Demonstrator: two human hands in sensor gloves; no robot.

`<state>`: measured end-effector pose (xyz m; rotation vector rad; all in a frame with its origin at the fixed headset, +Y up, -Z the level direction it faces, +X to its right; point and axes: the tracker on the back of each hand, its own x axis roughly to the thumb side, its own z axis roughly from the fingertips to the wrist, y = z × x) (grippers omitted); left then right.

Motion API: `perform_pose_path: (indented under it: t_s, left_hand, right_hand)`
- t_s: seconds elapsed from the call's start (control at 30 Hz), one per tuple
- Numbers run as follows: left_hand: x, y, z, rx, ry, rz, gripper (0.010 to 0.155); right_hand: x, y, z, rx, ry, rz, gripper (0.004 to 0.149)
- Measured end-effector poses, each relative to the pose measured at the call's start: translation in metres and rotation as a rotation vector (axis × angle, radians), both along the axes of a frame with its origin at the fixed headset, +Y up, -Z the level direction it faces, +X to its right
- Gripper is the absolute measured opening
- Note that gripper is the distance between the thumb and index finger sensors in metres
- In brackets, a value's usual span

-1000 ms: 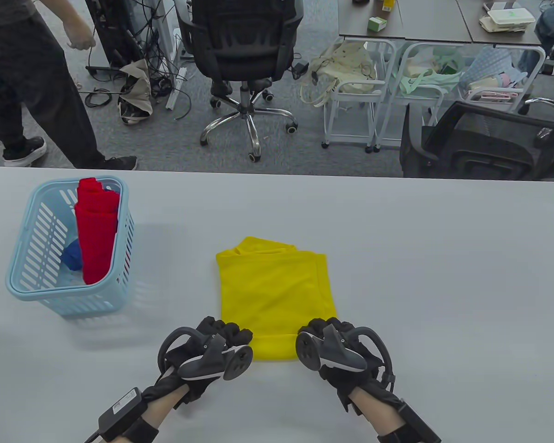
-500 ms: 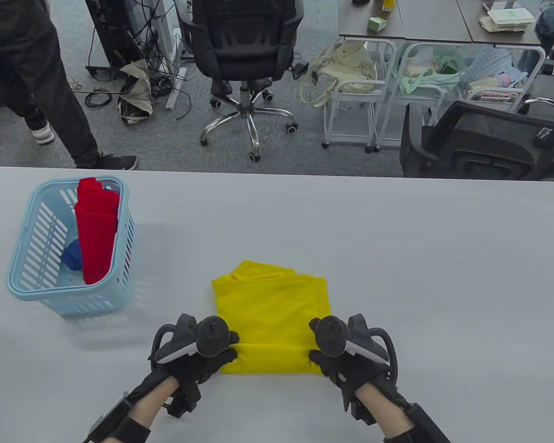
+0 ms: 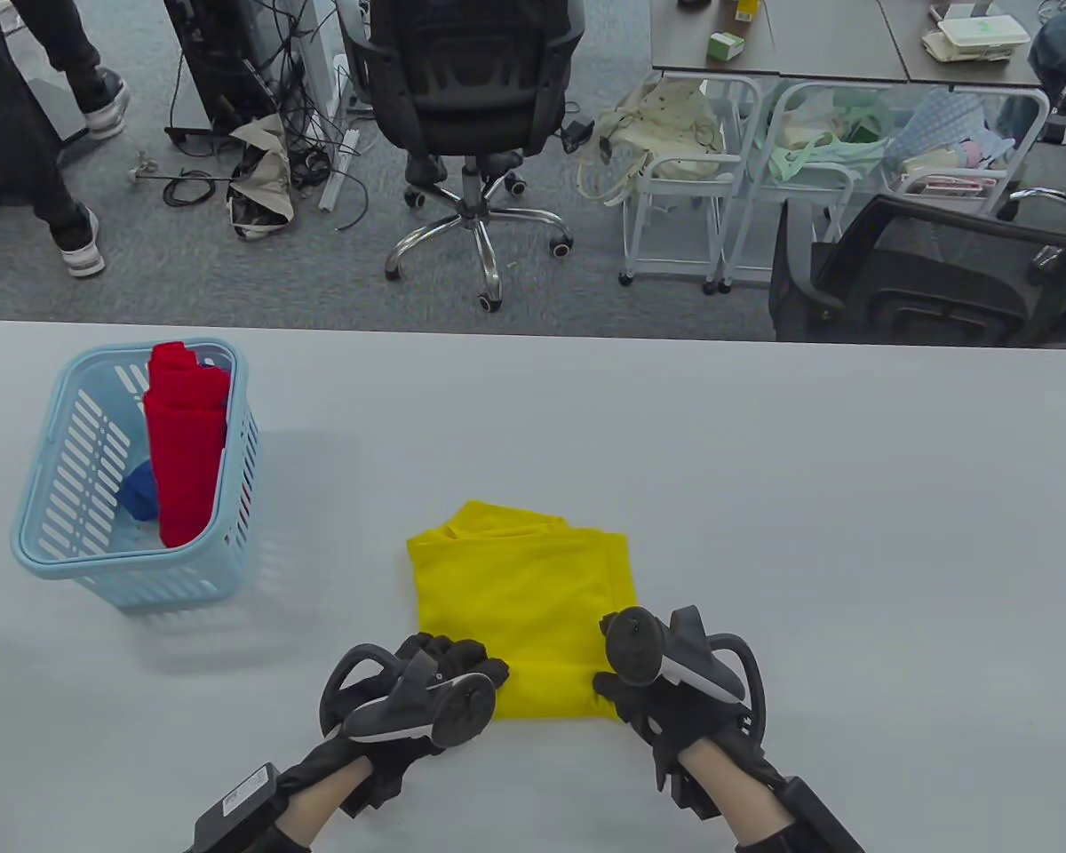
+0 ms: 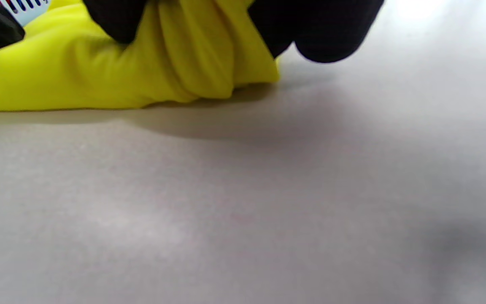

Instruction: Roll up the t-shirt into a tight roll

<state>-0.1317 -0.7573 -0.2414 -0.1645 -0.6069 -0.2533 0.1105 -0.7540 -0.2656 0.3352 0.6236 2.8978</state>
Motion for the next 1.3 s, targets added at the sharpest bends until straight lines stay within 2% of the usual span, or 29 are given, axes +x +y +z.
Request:
perform_pose_path:
  t_s: [0.1,0.2,0.27,0.33,0.43,0.47,0.5,0.57,0.67,0.8,0.87,0.97,1.07,1.3]
  left_hand:
    - [-0.001,0.000,-0.002,-0.043,0.015,0.041,0.066]
    - [-0.001,0.000,-0.002,-0.014,0.009,0.018,0.068]
    - [-0.001,-0.002,-0.003,0.000,0.010,0.003,0.069]
    - [0.000,-0.002,-0.004,-0.016,0.013,0.007,0.071]
    - [-0.003,-0.003,-0.008,-0.052,0.031,0.032,0.071]
    - [-0.004,-0.003,-0.008,-0.057,0.034,0.035,0.071]
    - [-0.004,-0.003,-0.008,-0.055,0.036,0.031,0.072]
    - [-0.003,-0.005,-0.007,-0.019,0.037,-0.005,0.072]
    - [-0.002,-0.005,-0.008,0.038,0.037,-0.026,0.068]
    - [-0.007,0.002,-0.015,0.010,0.060,0.097,0.053]
    - [-0.013,0.006,-0.019,-0.061,0.078,0.170,0.050]
    - [-0.028,0.008,-0.026,-0.234,0.133,0.322,0.048]
    - [-0.036,0.004,-0.030,-0.332,0.192,0.407,0.049]
    - [-0.041,0.006,-0.032,-0.116,0.260,0.211,0.052]
  right_hand:
    - [0.010,0.006,0.000,0.010,-0.043,-0.018,0.073]
    - [0.011,0.023,0.006,0.152,-0.046,0.072,0.073]
    - [0.004,0.032,0.013,0.221,0.013,0.088,0.072]
    - [-0.004,0.034,0.018,0.204,0.102,0.027,0.072]
    - [-0.019,0.017,0.023,0.083,0.294,0.017,0.067]
    - [-0.023,0.004,0.024,0.034,0.314,0.106,0.066]
    - [-0.024,-0.003,0.023,0.007,0.318,0.171,0.073]
    - [-0.024,-0.005,0.021,0.049,0.321,0.192,0.075]
    - [-0.025,-0.003,0.015,0.090,0.309,0.196,0.069]
    - [-0.023,0.005,0.010,0.087,0.281,0.139,0.055]
    - [-0.018,0.008,0.008,0.038,0.269,0.058,0.053]
    - [-0.004,0.007,0.005,-0.083,0.225,-0.141,0.054]
    - [0.002,0.002,0.002,-0.108,0.167,-0.150,0.063]
    - [0.005,-0.004,-0.002,-0.097,0.030,-0.073,0.080]
